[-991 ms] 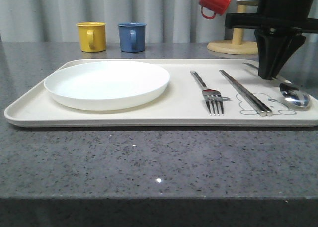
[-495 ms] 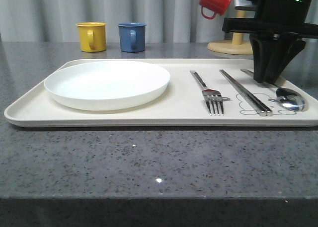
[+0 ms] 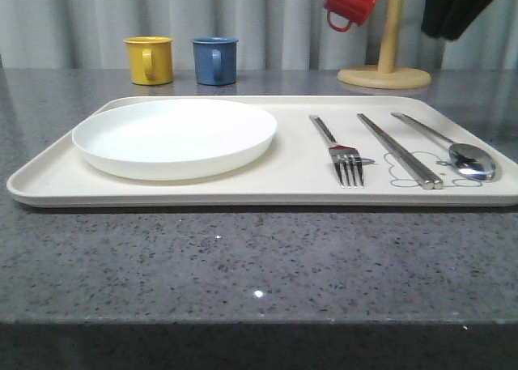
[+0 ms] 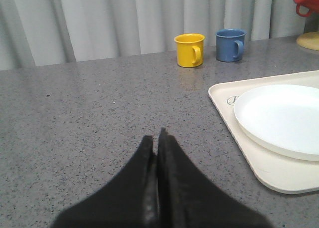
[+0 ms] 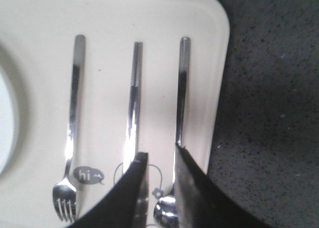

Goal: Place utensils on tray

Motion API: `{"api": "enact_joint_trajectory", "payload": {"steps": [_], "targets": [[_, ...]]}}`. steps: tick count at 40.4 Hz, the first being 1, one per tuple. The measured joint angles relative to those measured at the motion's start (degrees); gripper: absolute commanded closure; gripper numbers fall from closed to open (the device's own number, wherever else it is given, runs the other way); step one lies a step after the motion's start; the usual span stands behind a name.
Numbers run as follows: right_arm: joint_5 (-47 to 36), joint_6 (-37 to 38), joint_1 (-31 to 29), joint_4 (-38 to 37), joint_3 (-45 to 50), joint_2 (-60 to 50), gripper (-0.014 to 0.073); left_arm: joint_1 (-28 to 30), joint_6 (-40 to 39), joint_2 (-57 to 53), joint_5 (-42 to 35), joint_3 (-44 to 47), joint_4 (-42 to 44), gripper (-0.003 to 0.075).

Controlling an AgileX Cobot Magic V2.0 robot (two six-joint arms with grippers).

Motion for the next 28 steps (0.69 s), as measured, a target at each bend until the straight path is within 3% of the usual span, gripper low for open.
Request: {"api": "enact_joint_trajectory", "payload": {"steps": [6,16,22,28], "targets": [[0.8,-2.2,0.0,0.0,0.0,-7.1,0.0722,0.0,0.0,0.0,0.0,0.0,0.0,0.0738],[1.0,-4.5,0.0,0.0,6.3,-20.1,0.0715,0.0,0.0,0.0,0.0,0.0,0.0,0.0738],[0.7,-5.1,0.0,0.1,17.1,-30.8,0.0715,0.0,0.0,0.0,0.0,0.0,0.0,0.0738],[-6.0,-7.6,0.0,0.1,30.0,-41.7,0.0715,0.0,0.0,0.0,0.0,0.0,0.0,0.0738]]}}
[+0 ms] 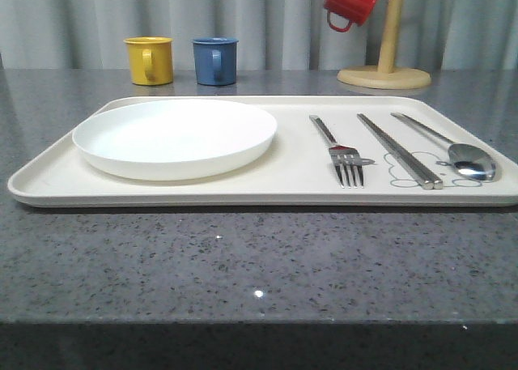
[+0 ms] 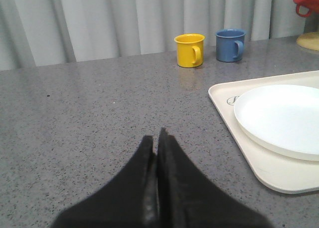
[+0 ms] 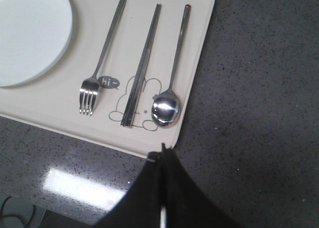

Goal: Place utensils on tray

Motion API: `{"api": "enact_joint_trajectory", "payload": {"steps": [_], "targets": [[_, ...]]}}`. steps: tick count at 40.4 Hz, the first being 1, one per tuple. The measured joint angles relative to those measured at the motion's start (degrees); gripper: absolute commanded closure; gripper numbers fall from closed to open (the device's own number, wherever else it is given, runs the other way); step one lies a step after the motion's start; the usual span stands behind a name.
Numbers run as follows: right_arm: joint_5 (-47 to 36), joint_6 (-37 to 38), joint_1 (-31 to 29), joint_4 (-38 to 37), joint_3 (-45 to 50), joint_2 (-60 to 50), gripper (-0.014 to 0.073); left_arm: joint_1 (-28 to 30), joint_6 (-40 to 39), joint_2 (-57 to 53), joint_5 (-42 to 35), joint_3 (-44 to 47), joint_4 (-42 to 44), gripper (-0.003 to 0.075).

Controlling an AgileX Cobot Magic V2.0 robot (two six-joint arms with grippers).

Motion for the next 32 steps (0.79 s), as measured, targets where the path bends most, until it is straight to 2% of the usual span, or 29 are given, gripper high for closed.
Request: {"api": "enact_joint_trajectory", "payload": {"steps": [11,18,26,32], "targets": [[-17.1,-2.3,0.0,0.0,22.5,-22.1,0.0715,0.0,0.0,0.0,0.0,0.0,0.0,0.0738],[-24.8,-2.4,0.0,0.0,32.1,-34.0,0.0715,0.0,0.0,0.0,0.0,0.0,0.0,0.0738],[-28.0,-2.5,0.0,-0.1,38.8,-44.8,0.0715,0.0,0.0,0.0,0.0,0.0,0.0,0.0738],[-28.4,-2.5,0.0,-0.1,39.8,-47.0,0.0715,0.0,0.0,0.0,0.0,0.0,0.0,0.0738]]}}
